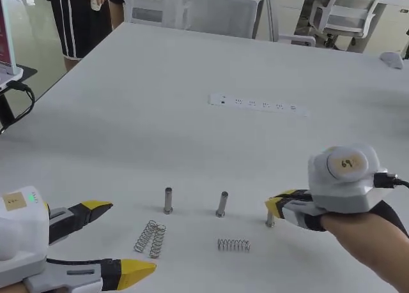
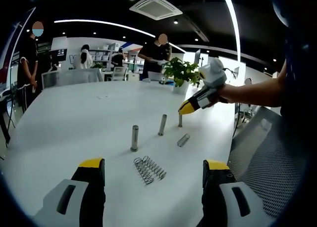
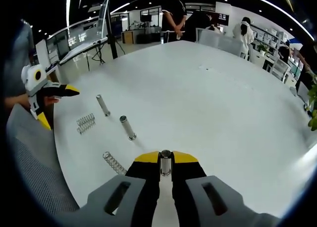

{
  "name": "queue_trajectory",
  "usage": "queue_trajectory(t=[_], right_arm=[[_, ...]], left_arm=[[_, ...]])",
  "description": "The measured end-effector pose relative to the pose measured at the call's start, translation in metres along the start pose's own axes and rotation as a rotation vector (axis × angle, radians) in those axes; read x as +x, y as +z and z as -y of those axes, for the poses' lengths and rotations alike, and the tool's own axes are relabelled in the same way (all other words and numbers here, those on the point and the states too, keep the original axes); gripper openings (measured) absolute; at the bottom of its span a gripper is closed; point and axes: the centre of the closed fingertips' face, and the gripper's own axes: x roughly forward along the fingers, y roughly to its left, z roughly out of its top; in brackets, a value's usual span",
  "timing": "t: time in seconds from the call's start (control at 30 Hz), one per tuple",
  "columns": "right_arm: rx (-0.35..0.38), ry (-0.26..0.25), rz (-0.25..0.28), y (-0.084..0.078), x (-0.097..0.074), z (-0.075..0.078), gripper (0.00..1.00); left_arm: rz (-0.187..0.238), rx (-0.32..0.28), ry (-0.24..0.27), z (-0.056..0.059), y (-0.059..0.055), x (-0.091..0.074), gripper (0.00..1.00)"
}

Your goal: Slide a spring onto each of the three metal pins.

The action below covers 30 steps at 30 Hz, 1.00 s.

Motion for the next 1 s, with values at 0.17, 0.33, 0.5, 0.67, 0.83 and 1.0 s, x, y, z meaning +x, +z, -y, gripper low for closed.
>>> queue_trajectory(t=[0.17, 0.33, 0.5, 0.67, 0.83, 1.0], right_arm=[[-0.024, -0.003, 0.008, -0.0009, -0.002, -0.0017, 0.05], [-0.026, -0.009, 0.007, -0.0032, -0.0048, 0.0005, 0.06], [-0.039, -0.013, 0.001, -0.0058, -0.0062, 0.0009, 0.06], [-0.043, -0.017, 0.0, -0.0065, -0.0061, 0.0015, 0.06], [-0.044, -0.021, 0.001, -0.0066, -0.0064, 0.0015, 0.06], [-0.045, -0.022, 0.002, -0.0074, -0.006, 0.0025, 0.08]], left_arm=[[0.003, -0.003, -0.001, 0.0006, 0.0012, 0.0006, 0.78], [0.002, -0.001, -0.002, 0.0009, 0.0015, 0.0009, 0.78], [0.002, -0.002, -0.004, 0.0015, 0.0007, 0.0009, 0.78], [0.004, -0.002, -0.006, 0.0019, 0.0012, 0.0008, 0.78], [0.003, -0.001, -0.006, 0.0017, 0.0016, 0.0004, 0.77], [0.002, -0.001, -0.007, 0.0014, 0.0013, 0.0006, 0.77]])
